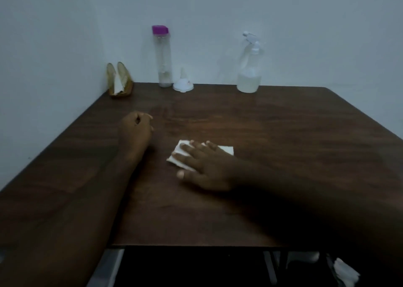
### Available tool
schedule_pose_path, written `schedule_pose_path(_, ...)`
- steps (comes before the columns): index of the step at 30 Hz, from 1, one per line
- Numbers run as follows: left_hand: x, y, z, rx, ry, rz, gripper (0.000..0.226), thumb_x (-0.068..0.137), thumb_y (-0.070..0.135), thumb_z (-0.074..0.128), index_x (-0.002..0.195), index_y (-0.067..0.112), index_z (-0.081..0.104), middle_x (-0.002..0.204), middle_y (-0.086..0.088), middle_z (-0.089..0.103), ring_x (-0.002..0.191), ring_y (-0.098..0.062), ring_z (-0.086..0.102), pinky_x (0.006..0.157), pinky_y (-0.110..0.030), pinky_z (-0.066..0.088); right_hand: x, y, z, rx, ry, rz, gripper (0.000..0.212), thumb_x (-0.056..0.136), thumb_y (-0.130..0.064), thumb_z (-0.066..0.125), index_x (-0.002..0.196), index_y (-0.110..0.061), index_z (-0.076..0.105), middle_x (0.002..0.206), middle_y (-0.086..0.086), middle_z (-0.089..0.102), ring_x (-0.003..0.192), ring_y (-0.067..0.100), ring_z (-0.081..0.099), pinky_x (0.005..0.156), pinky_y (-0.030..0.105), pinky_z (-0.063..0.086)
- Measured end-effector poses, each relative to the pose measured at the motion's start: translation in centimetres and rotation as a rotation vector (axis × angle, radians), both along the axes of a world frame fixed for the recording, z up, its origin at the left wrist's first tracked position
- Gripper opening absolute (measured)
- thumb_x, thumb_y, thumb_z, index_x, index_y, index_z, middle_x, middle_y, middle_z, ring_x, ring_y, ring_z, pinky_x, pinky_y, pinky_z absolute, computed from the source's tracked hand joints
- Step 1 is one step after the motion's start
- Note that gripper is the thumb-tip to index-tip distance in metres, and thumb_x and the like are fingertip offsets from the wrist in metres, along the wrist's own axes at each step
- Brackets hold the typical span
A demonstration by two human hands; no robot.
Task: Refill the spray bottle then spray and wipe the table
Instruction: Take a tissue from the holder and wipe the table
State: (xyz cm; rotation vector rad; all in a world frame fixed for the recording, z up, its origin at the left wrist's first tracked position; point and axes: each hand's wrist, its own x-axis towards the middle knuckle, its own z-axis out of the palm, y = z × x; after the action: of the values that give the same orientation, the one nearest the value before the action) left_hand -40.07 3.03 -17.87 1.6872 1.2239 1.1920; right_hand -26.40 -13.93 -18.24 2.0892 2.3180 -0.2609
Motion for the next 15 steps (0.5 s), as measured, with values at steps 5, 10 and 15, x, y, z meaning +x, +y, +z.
schedule_pose_path(5,0.3,-0.2,0.4,0.041,-0.164,0.111,0.021,0.093,0.02,0.046,0.081,0.023,0.064,0.073,0.007,0.061,0.063,0.0,0.056,0.057,-0.025,0.041,0.4,9.8,0.1,-0.005,0.006,-0.165,0.067,0.096,-0.066,0.011,0.156,-0.036,0.009,0.166,0.001,-0.001,0.152,0.022,-0.006,0.12,0.05,-0.003)
schedule_pose_path(10,0.1,0.5,0.2,0.093,-0.257,0.214,0.02,0.092,0.019,0.043,0.079,0.021,0.059,0.072,0.012,0.056,0.064,0.011,0.053,0.058,-0.02,0.038,-2.8,17.3,-0.5,-0.002,-0.075,0.008,0.061,0.1,-0.053,0.017,0.156,-0.031,0.007,0.165,0.006,-0.003,0.151,0.028,-0.004,0.118,0.057,-0.002)
schedule_pose_path(15,0.1,1.2,-0.3,0.1,-0.3,0.21,0.024,0.091,0.017,0.042,0.073,0.014,0.057,0.066,0.005,0.054,0.063,-0.009,0.051,0.06,-0.031,0.043,-0.4,21.6,0.4,0.019,-0.059,-0.094,0.061,0.099,-0.059,0.01,0.155,-0.036,0.013,0.165,0.006,0.006,0.151,0.029,0.004,0.117,0.06,0.004)
